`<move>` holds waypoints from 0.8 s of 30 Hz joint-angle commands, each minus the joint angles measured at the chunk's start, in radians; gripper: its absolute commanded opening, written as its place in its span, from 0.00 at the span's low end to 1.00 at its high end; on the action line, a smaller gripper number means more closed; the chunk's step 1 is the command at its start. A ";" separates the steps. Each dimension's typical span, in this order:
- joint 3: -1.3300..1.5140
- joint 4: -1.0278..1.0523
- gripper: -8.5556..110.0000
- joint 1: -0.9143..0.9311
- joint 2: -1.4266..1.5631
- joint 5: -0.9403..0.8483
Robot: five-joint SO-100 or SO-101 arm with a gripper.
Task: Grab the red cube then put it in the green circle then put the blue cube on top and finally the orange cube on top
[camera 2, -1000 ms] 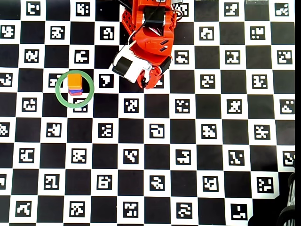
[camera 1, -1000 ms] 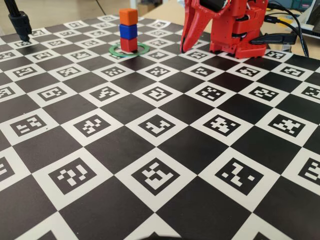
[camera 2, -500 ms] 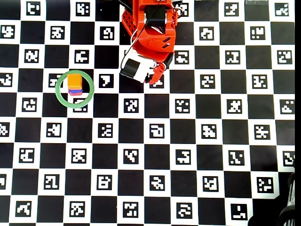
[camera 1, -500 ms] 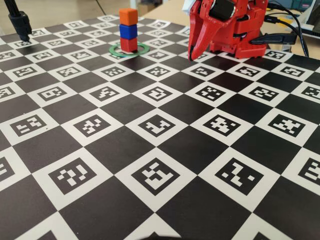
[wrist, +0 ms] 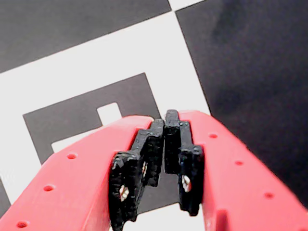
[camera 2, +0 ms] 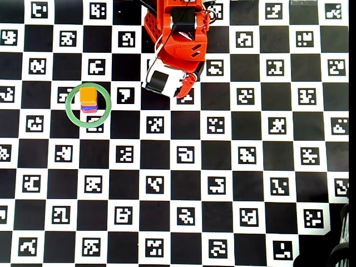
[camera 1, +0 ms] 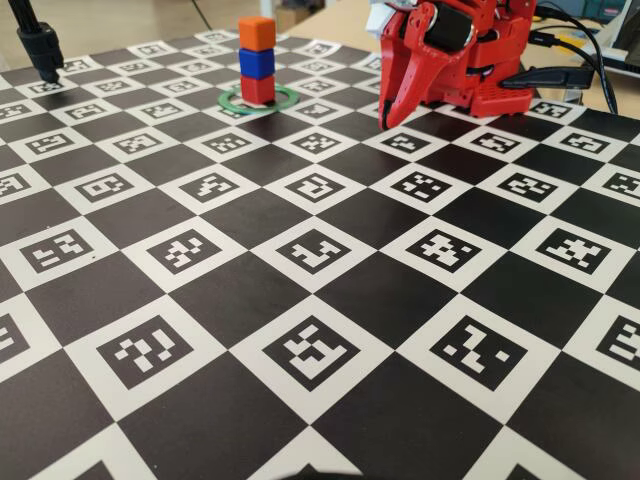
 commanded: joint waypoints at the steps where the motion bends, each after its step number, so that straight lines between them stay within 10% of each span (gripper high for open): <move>1: 0.032 0.041 0.02 -0.005 0.029 -0.032; 24: 0.054 0.051 0.03 -0.041 0.055 -0.124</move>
